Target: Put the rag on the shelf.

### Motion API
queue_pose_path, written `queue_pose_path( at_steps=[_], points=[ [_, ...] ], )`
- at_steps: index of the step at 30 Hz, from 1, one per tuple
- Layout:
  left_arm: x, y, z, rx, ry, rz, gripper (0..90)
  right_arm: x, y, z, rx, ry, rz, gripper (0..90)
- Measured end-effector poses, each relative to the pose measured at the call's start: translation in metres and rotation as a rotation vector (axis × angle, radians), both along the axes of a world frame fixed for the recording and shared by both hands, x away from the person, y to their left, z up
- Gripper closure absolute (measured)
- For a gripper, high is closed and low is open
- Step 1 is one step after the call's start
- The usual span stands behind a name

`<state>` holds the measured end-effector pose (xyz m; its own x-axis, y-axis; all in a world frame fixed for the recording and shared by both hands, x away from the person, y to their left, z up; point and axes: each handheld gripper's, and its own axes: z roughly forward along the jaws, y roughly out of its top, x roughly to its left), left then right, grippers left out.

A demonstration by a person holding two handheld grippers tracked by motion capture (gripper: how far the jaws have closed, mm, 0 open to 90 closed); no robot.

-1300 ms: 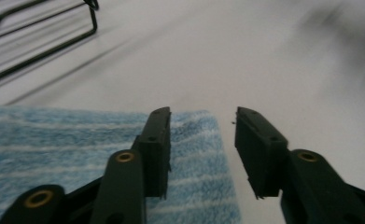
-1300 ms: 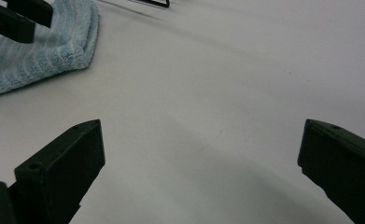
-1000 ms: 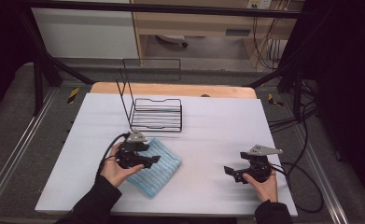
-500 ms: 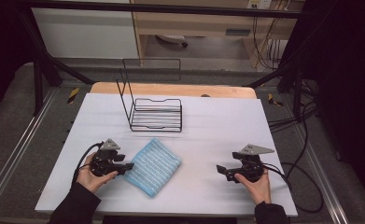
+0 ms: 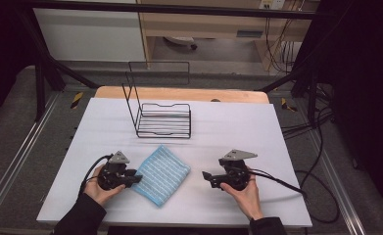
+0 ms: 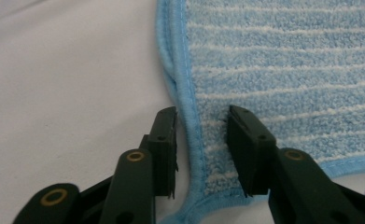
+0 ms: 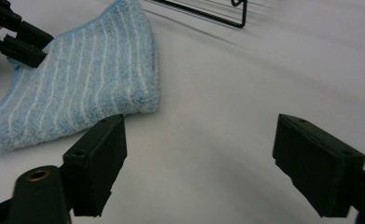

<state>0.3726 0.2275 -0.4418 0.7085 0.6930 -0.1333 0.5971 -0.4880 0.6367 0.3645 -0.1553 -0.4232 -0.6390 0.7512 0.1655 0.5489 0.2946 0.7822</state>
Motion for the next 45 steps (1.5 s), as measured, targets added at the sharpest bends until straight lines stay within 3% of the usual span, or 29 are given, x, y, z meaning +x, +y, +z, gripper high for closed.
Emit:
queue_pose_path(
  at_steps=[6, 7, 14, 20, 26, 31, 36, 41, 45],
  points=[
    [-0.001, -0.002, -0.001, 0.010, -0.012, 0.001, 69.2, 0.007, 0.027, -0.001, 0.028, 0.017, -0.011, 32.9],
    [-0.001, -0.001, -0.001, 0.008, -0.011, 0.002, 69.9, 0.012, 0.038, -0.004, 0.020, 0.029, -0.017, 36.7],
    [-0.002, -0.002, -0.001, -0.005, 0.004, 0.014, 76.0, 0.022, 0.055, -0.016, 0.026, 0.089, -0.029, 51.8],
    [-0.002, -0.002, 0.000, -0.011, 0.021, 0.032, 79.0, 0.023, 0.059, -0.026, 0.016, 0.128, -0.031, 61.6],
    [-0.002, -0.002, 0.000, -0.017, 0.029, 0.045, 80.6, 0.024, 0.063, -0.031, 0.042, 0.169, -0.018, 73.4],
    [-0.003, -0.002, 0.001, -0.018, 0.034, 0.047, 82.8, 0.024, 0.062, -0.031, 0.051, 0.178, -0.003, 82.1],
    [-0.004, -0.001, 0.002, -0.035, 0.046, 0.050, 84.0, 0.026, 0.060, -0.027, 0.052, 0.166, 0.007, 84.6],
    [-0.013, -0.006, 0.003, -0.068, 0.091, 0.042, 84.3, 0.033, 0.054, -0.015, 0.051, 0.177, 0.023, 84.8],
    [-0.024, -0.020, 0.004, -0.072, 0.096, 0.010, 84.2, 0.039, 0.049, -0.009, -0.001, 0.170, 0.031, 84.7]
  ],
)
